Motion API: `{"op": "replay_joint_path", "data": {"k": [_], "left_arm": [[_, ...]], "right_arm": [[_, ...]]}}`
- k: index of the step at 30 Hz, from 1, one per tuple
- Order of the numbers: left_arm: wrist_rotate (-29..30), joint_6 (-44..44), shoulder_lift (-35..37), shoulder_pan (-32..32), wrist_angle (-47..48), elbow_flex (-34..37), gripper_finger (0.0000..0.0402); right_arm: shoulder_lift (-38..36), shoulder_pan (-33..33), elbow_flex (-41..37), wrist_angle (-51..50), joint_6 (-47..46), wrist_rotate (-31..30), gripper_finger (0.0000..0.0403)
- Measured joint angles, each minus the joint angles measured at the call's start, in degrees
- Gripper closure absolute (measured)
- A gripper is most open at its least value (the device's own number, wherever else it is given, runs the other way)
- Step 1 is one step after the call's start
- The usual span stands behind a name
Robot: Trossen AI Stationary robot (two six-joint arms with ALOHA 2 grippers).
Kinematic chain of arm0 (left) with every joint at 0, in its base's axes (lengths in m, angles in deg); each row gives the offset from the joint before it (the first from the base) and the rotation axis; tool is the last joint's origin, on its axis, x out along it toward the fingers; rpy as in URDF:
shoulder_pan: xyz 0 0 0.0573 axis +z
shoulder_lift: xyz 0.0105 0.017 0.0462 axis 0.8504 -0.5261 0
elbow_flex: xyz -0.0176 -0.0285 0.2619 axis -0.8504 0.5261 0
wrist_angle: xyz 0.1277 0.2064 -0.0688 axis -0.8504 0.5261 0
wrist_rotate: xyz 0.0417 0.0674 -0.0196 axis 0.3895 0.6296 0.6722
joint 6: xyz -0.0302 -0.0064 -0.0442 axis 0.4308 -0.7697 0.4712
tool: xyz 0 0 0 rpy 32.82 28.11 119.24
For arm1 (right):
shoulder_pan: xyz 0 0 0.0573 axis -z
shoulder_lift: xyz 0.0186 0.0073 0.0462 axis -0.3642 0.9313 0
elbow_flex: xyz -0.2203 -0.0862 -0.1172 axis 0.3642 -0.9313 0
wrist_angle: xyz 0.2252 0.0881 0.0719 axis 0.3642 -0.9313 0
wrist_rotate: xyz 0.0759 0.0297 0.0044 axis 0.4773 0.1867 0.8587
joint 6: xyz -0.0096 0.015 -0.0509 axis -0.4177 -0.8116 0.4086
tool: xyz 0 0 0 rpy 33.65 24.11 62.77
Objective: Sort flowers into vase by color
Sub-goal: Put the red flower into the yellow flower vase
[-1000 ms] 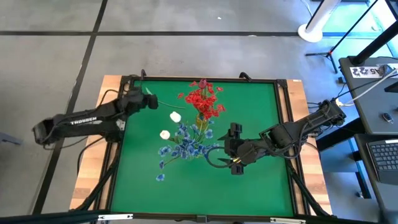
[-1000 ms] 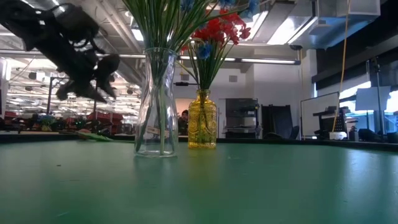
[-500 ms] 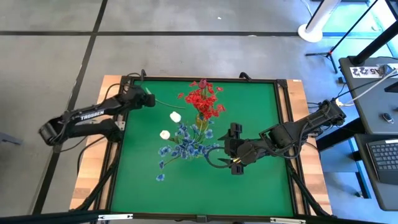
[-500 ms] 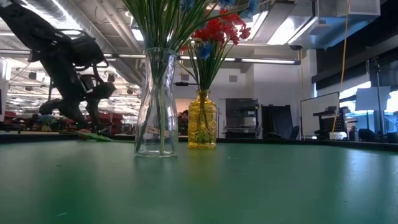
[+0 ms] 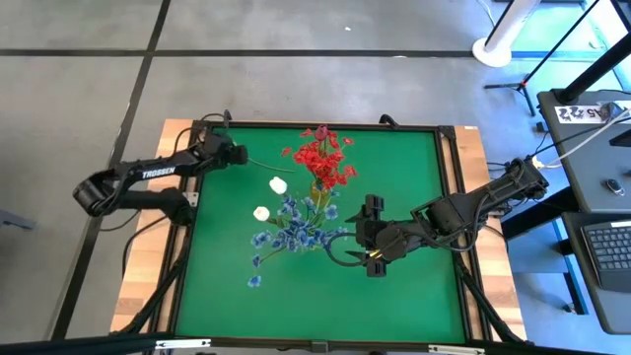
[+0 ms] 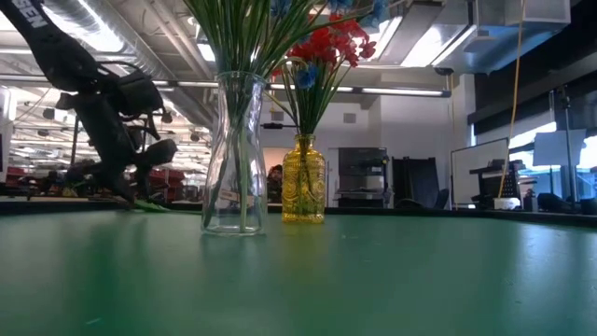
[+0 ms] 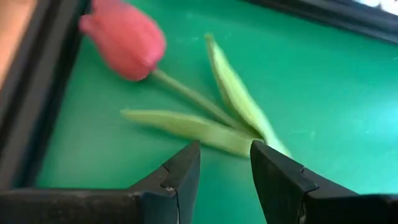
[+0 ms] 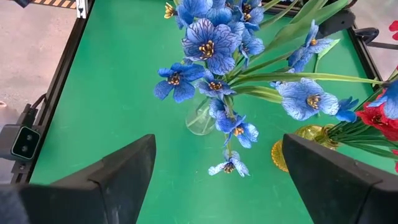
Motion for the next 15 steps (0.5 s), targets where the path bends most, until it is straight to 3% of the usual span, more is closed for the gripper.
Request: {"op": "replay_joint_path", "data": {"k": [15], "left_arm": [[-4.8, 4.9, -8.6, 3.3, -9.9, -0.1, 0.0265]], "right_arm": [[0.0, 0.0, -2.4, -0.8, -0.4, 0.1, 0.0056]]}}
